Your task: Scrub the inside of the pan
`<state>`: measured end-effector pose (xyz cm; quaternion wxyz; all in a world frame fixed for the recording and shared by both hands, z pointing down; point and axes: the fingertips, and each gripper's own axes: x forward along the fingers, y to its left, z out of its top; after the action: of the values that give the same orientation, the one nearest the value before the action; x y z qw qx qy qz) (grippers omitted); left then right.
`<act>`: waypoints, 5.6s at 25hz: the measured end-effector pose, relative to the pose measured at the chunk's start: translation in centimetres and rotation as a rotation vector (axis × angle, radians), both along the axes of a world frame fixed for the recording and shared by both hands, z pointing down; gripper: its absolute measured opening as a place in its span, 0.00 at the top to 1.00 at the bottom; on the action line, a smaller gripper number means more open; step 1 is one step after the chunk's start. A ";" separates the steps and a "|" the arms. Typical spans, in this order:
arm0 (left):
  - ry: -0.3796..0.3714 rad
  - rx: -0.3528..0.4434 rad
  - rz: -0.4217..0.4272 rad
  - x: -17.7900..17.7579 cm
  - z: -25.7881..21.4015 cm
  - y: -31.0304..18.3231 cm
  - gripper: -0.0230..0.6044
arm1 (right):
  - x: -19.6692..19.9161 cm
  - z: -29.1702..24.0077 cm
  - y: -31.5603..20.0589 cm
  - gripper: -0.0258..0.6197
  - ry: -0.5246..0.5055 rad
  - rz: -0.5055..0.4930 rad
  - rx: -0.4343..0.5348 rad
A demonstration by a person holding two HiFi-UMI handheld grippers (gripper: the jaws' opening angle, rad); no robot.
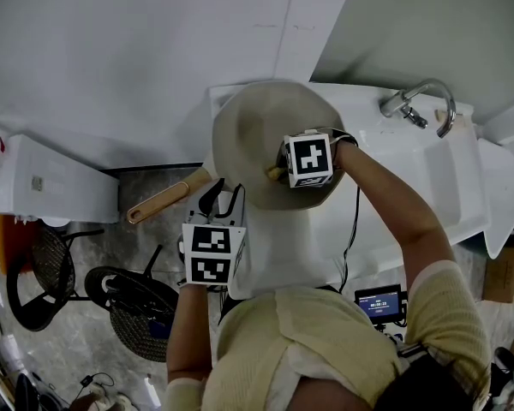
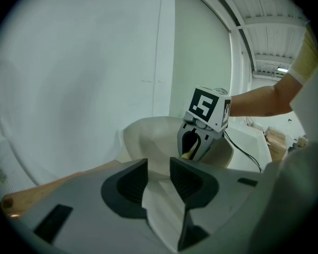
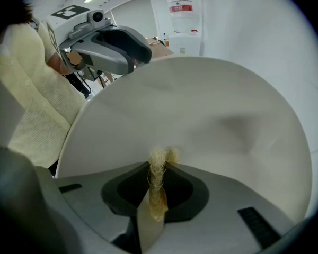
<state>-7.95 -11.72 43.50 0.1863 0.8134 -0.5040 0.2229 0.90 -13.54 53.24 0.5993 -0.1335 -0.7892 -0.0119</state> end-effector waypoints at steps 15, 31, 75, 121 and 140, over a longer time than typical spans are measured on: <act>0.000 0.001 0.002 0.0 -0.1 0.0 0.67 | 2.8 0.1 -2.3 0.84 0.063 0.081 0.044; 0.001 0.004 -0.004 0.0 -0.1 0.1 0.67 | 2.7 0.1 -7.6 0.84 0.033 0.334 0.178; -0.023 0.048 0.036 1.1 -1.5 0.7 0.67 | 4.2 -11.8 -7.7 0.84 -0.542 0.916 0.352; 0.219 0.106 -0.104 -0.6 -5.5 5.4 0.81 | 8.9 -14.3 5.8 0.84 -0.920 1.274 0.065; 0.202 0.082 -0.104 -0.6 -5.1 5.5 0.81 | 8.4 -13.8 6.1 0.84 -0.916 1.274 0.022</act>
<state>-8.57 -6.23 38.36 0.2142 0.8113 -0.5330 0.1090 9.27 -7.44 39.49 0.1066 0.3690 -0.8822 0.2724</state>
